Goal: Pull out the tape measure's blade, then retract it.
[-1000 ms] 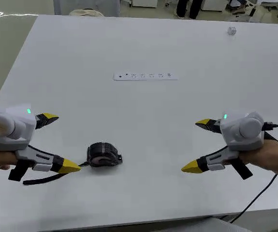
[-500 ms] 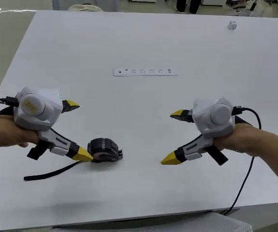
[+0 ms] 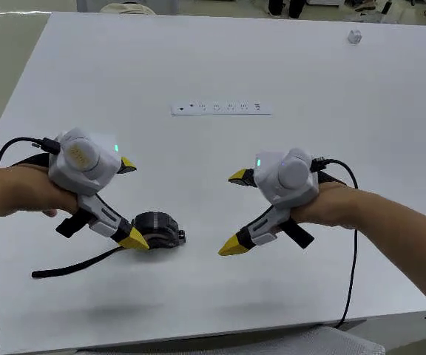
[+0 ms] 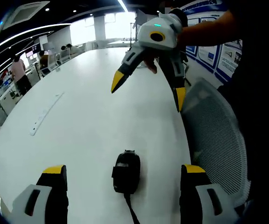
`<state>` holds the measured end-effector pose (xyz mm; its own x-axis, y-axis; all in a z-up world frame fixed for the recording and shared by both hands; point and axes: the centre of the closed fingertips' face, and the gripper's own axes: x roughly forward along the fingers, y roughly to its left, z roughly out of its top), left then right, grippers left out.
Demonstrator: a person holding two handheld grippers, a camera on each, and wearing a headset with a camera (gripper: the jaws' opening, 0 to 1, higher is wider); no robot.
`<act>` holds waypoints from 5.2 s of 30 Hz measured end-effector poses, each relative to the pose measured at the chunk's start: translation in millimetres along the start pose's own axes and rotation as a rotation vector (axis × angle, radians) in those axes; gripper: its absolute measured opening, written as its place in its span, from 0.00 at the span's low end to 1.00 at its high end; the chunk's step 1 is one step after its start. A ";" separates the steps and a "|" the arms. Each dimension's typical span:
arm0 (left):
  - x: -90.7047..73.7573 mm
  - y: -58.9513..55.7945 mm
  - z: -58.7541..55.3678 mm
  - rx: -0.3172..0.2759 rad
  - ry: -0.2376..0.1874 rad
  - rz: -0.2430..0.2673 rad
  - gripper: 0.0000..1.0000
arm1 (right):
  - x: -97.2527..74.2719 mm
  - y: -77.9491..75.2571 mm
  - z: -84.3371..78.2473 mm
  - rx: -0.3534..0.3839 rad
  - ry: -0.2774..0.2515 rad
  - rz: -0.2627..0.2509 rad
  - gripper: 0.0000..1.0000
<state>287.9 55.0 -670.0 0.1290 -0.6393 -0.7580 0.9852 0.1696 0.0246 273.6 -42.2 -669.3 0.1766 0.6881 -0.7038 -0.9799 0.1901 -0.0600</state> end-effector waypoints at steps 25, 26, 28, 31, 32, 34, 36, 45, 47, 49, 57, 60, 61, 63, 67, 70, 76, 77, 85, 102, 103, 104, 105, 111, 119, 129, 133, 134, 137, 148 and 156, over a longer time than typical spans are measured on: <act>45.9 -6.6 -27.7 0.039 0.180 -0.061 0.84 | 51.3 3.3 -1.2 -0.086 0.148 0.094 0.84; 48.0 -7.7 -29.0 0.034 0.184 -0.068 0.82 | 53.1 2.2 0.8 -0.081 0.147 0.093 0.83; 51.1 -8.4 -30.9 0.036 0.181 -0.070 0.79 | 56.7 1.1 4.7 -0.079 0.142 0.097 0.81; 58.3 -1.0 -29.7 0.067 0.130 -0.034 0.72 | 63.4 1.4 4.1 -0.090 0.151 0.114 0.77; 60.1 0.7 -30.5 0.050 0.124 -0.025 0.71 | 65.7 1.7 3.5 -0.083 0.153 0.122 0.78; 63.5 0.9 -32.2 0.016 0.118 -0.024 0.70 | 70.3 1.6 0.2 -0.081 0.171 0.132 0.78; 66.4 1.1 -35.0 0.018 0.125 -0.019 0.65 | 74.0 2.1 -2.1 -0.103 0.182 0.140 0.73; 73.9 3.3 -42.1 0.081 0.171 -0.025 0.52 | 87.5 5.8 -3.8 -0.143 0.206 0.170 0.63; 75.8 3.2 -38.5 0.090 0.168 -0.031 0.47 | 90.7 6.6 -8.5 -0.145 0.222 0.177 0.60; 78.3 2.6 -35.7 0.096 0.167 -0.037 0.47 | 93.5 7.1 -13.1 -0.153 0.234 0.183 0.59; 79.5 -3.6 -40.3 0.111 0.154 -0.061 0.35 | 103.8 11.4 -21.0 -0.147 0.232 0.185 0.45; 81.0 -2.9 -39.3 0.101 0.158 -0.059 0.35 | 105.9 12.5 -24.2 -0.168 0.245 0.179 0.37; 81.5 -1.2 -39.1 0.083 0.162 -0.052 0.35 | 106.7 11.7 -24.8 -0.158 0.250 0.177 0.35; 81.7 0.1 -38.7 0.075 0.163 -0.054 0.35 | 108.0 11.4 -24.9 -0.146 0.250 0.178 0.33; 80.5 -1.7 -39.1 0.079 0.158 -0.057 0.35 | 113.4 10.8 -29.1 -0.149 0.280 0.184 0.28; 79.9 -1.9 -39.0 0.081 0.159 -0.053 0.35 | 116.7 6.0 -36.4 -0.157 0.319 0.176 0.23; 79.2 -1.5 -39.6 0.082 0.160 -0.049 0.35 | 120.7 5.4 -42.6 -0.149 0.340 0.192 0.22; 79.1 -1.5 -39.5 0.082 0.159 -0.047 0.35 | 121.3 5.2 -42.4 -0.148 0.339 0.192 0.22; 78.7 -0.4 -39.5 0.078 0.149 -0.047 0.35 | 130.3 7.6 -40.4 -0.148 0.331 0.189 0.20; 80.4 0.6 -40.0 0.057 0.168 -0.051 0.35 | 125.2 2.5 -42.2 -0.072 0.328 0.172 0.11; 80.4 0.6 -40.0 0.056 0.166 -0.051 0.35 | 125.3 2.5 -42.2 -0.073 0.329 0.173 0.11; 80.3 0.6 -40.1 0.056 0.164 -0.049 0.35 | 125.4 2.6 -42.2 -0.071 0.330 0.174 0.11; 80.2 0.6 -40.2 0.056 0.163 -0.048 0.35 | 125.4 2.7 -42.3 -0.070 0.330 0.174 0.11; 80.2 0.2 -39.9 0.058 0.159 -0.048 0.35 | 121.8 3.2 -46.5 -0.052 0.341 0.168 0.11; 80.0 -0.2 -39.8 0.059 0.160 -0.048 0.35 | 121.0 2.5 -49.7 -0.043 0.353 0.164 0.11; 80.1 -1.0 -39.3 0.055 0.160 -0.050 0.35 | 117.3 2.6 -53.9 -0.041 0.365 0.165 0.11; 79.9 -1.2 -39.1 0.056 0.160 -0.047 0.35 | 115.6 2.2 -55.2 -0.041 0.369 0.164 0.11; 79.9 -1.0 -39.2 0.056 0.161 -0.047 0.35 | 115.0 2.2 -55.8 -0.041 0.370 0.163 0.11; 80.0 -0.7 -39.1 0.054 0.160 -0.047 0.35 | 113.4 2.1 -56.9 -0.046 0.374 0.162 0.11; 80.5 -0.6 -38.7 0.049 0.160 -0.048 0.35 | 108.9 -0.1 -60.1 -0.037 0.389 0.163 0.11; 81.1 -0.2 -39.1 0.046 0.160 -0.047 0.35 | 105.8 -1.4 -64.8 -0.027 0.394 0.159 0.11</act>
<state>293.8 32.4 -756.9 0.0670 -0.5177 -0.8530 0.9943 0.1054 0.0141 287.7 -15.0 -789.5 -0.0207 0.3858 -0.9224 -0.9951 0.0817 0.0565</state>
